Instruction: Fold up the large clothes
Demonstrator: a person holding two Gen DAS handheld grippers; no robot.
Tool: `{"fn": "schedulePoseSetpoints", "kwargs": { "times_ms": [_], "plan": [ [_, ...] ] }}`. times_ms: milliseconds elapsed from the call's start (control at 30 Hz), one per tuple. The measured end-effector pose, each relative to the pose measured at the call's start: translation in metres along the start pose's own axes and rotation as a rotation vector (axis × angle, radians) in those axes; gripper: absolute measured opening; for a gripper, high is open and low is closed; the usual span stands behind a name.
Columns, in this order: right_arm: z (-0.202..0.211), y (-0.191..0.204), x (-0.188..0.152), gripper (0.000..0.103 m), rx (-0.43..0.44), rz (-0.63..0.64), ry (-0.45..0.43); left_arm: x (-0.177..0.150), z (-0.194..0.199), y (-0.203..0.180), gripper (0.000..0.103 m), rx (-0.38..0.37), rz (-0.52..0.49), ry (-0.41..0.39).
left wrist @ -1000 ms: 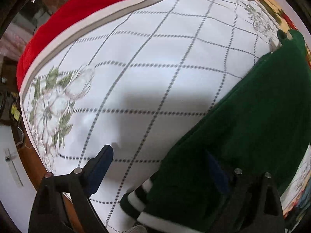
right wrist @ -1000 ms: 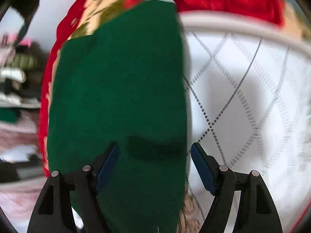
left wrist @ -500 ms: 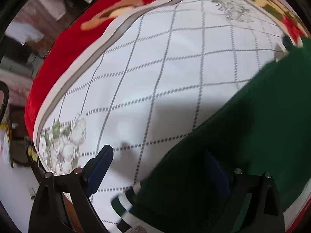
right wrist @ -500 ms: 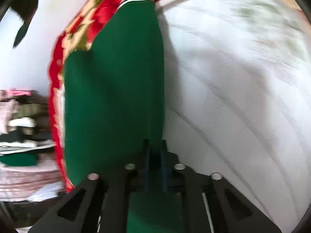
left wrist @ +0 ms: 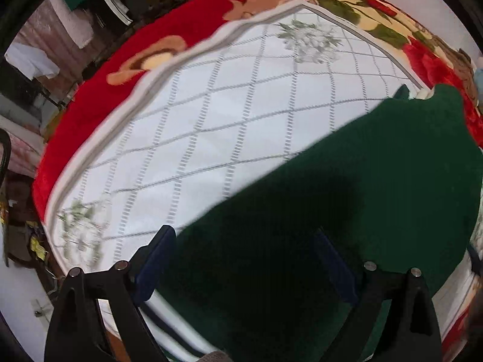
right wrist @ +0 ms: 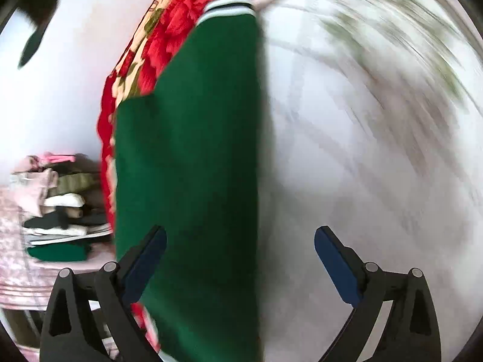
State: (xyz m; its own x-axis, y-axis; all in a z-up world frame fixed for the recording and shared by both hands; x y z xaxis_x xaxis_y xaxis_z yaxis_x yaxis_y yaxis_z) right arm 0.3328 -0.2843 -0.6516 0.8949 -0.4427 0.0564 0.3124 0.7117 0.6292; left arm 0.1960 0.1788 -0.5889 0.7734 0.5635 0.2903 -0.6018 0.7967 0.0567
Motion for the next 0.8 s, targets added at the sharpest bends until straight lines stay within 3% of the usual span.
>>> {"fn": "schedulePoseSetpoints", "kwargs": {
  "times_ms": [67, 133, 167, 200, 233, 300, 433, 533, 633, 733, 800],
  "plan": [
    [-0.036, 0.003, 0.027, 0.102, 0.013, 0.0, 0.032, 0.002, -0.012, -0.01, 0.095, -0.013, 0.021, 0.001],
    [-0.05, 0.007, 0.05, 0.103, -0.015, 0.009, -0.017, 0.0, -0.02, -0.026, 0.095, -0.019, 0.032, 0.004],
    [-0.052, 0.014, 0.056, 0.097, -0.032, 0.028, -0.038, 0.002, -0.026, -0.034, 0.095, -0.028, 0.037, 0.005],
    [-0.052, 0.018, 0.057, 0.054, -0.055, 0.035, -0.045, 0.003, -0.025, -0.042, 0.095, -0.038, 0.039, 0.005],
    [-0.05, 0.02, 0.055, 0.028, -0.034, 0.026, -0.03, 0.005, -0.026, -0.048, 0.095, -0.047, 0.037, 0.005],
    [-0.046, 0.021, 0.048, 0.025, 0.024, -0.024, -0.019, 0.008, -0.026, -0.056, 0.095, -0.056, 0.029, 0.005],
    [-0.02, 0.019, 0.035, 0.023, 0.035, -0.093, -0.051, 0.011, -0.007, -0.06, 0.095, -0.058, -0.013, -0.023],
    [0.032, 0.002, 0.002, 0.021, -0.009, -0.172, -0.094, 0.002, 0.01, -0.06, 0.095, -0.063, -0.047, -0.029],
    [0.111, -0.053, -0.068, 0.021, -0.096, -0.235, -0.089, -0.023, 0.021, -0.064, 0.095, -0.078, -0.081, 0.006],
    [0.154, -0.098, -0.139, 0.021, -0.256, -0.202, 0.034, -0.052, 0.026, -0.079, 0.095, -0.097, -0.12, 0.054],
    [0.157, -0.129, -0.175, 0.028, -0.356, -0.211, 0.182, -0.068, 0.028, -0.095, 0.095, -0.104, -0.157, 0.074]
  ]
}}
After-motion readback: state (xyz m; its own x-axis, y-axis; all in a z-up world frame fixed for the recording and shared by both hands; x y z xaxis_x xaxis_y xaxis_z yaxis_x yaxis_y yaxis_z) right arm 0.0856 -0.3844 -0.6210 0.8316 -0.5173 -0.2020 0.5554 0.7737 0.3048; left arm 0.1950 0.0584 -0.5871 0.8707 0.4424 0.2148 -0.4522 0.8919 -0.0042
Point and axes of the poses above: each gripper's, at about its wrist camera, not at the fingertips, and z roughly against the way its jaws point, y to its left, x to its top, the point moved 6 cm from there along -z, roughly the way its jaws point, and after that the axes turned 3 degrees about -y, right-handed, at the moved point
